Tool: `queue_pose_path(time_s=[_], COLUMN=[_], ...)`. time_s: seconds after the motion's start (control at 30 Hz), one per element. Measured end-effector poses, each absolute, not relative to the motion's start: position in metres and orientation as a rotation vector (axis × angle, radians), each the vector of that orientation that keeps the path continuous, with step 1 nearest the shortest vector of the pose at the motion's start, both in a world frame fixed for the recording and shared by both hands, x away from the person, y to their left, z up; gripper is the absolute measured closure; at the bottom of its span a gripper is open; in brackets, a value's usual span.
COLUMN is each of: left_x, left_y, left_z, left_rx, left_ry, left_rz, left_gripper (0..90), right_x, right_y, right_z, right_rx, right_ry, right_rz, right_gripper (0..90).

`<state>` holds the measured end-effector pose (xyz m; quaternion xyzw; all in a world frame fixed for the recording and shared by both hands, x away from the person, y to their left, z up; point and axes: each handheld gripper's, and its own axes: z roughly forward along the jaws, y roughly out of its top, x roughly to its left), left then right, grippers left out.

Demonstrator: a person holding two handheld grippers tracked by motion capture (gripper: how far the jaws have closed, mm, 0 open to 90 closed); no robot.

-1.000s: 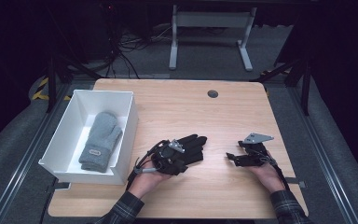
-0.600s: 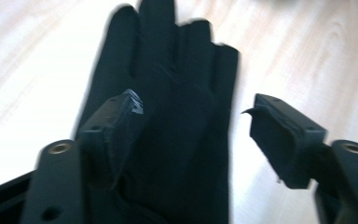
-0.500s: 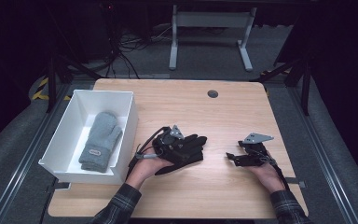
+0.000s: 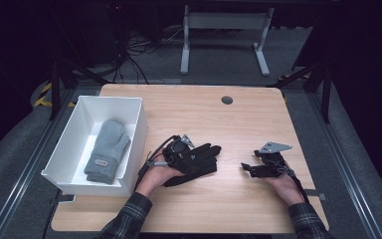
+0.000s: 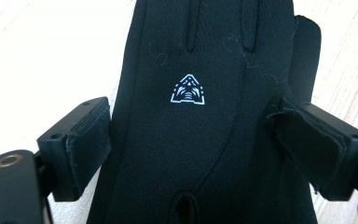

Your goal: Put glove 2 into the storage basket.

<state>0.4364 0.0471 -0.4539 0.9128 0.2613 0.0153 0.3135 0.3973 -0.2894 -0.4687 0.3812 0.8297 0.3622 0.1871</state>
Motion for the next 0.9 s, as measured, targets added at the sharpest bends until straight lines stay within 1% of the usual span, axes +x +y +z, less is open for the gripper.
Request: queue_pose_path(time_s=[0.1,0.2,0.27,0.37,0.43,0.47,0.53,0.6,0.8,0.9], left_x=[0.436,0.434,0.431,0.430,0.430,0.430,0.429,0.427,0.424,0.420], left_y=[0.049,0.049,0.048,0.047,0.048,0.048,0.046,0.045,0.046,0.050], left_z=[-0.456,-0.455,-0.453,-0.451,-0.449,-0.449,-0.447,-0.444,-0.431,-0.415], left_rx=[2.399,2.410,2.420,2.429,2.427,2.427,2.429,2.429,2.374,2.326], left_ry=[0.684,0.655,0.634,0.605,0.616,0.623,0.648,0.667,0.705,0.727], left_rz=[0.020,0.018,-0.003,-0.060,-0.108,-0.114,-0.119,-0.113,-0.109,-0.097], left_gripper=[15.6,21.5,30.7,50.2,59.2,62.2,65.1,66.1,66.5,66.5], right_x=[0.397,0.397,0.397,0.397,0.397,0.397,0.397,0.397,0.397,0.397], right_y=[-0.289,-0.289,-0.289,-0.289,-0.289,-0.289,-0.289,-0.289,-0.289,-0.289], right_z=[-0.469,-0.469,-0.469,-0.469,-0.469,-0.469,-0.469,-0.469,-0.469,-0.469], right_rx=[1.073,1.074,1.074,1.075,1.075,1.075,1.075,1.077,1.077,1.077], right_ry=[2.335,2.335,2.335,2.334,2.334,2.334,2.334,2.335,2.336,2.336], right_rz=[1.020,1.020,1.020,1.018,1.018,1.018,1.018,1.019,1.019,1.019], right_gripper=[23.5,23.5,23.5,23.4,23.5,23.5,23.5,23.5,23.6,23.5])
